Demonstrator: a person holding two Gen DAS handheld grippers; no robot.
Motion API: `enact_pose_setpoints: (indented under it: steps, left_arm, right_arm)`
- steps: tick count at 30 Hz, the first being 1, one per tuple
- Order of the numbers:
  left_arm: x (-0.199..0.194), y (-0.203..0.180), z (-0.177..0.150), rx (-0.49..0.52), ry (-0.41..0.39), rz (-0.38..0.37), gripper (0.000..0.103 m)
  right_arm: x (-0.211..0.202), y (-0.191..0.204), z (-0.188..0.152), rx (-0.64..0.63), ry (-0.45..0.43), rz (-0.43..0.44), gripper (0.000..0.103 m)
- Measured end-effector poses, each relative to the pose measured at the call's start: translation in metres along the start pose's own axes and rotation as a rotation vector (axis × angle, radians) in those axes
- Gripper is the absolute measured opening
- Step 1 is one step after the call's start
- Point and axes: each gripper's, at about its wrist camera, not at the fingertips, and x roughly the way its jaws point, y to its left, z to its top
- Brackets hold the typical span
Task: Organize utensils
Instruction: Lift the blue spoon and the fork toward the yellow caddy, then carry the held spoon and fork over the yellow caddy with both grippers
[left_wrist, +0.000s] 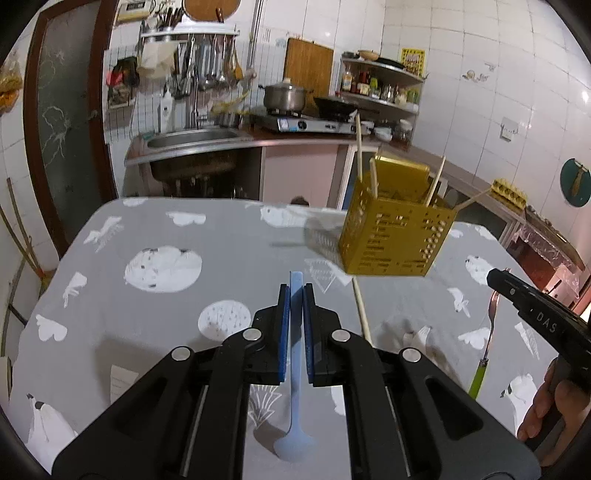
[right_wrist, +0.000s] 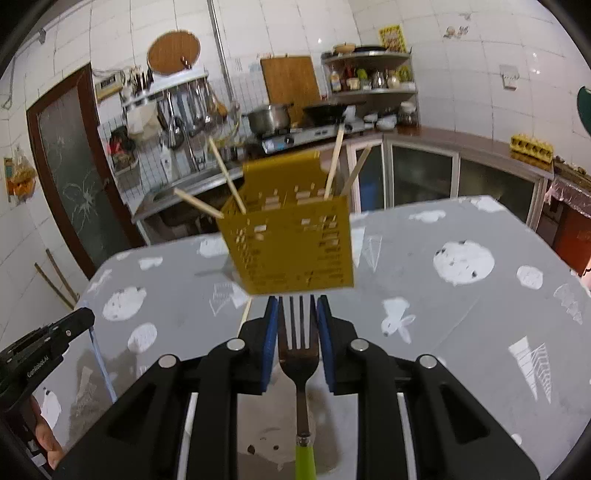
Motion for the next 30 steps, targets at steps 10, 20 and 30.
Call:
enact_pose_setpoints:
  steps: [10, 20, 30]
  left_arm:
    - [0.000, -0.006, 0.012, -0.014, -0.048, -0.009, 0.006]
    - [-0.004, -0.014, 0.024, -0.005, -0.103, -0.018, 0.006]
    - [-0.004, -0.021, 0.037, 0.002, -0.133, -0.036, 0.006]
  right_arm:
    - [-0.017, -0.003, 0.013, -0.016, -0.096, -0.017, 0.022]
    - [-0.022, -0.003, 0.023, -0.019, -0.134, -0.014, 0.022]
    - [-0.022, 0.001, 0.040, -0.046, -0.163, -0.022, 0.022]
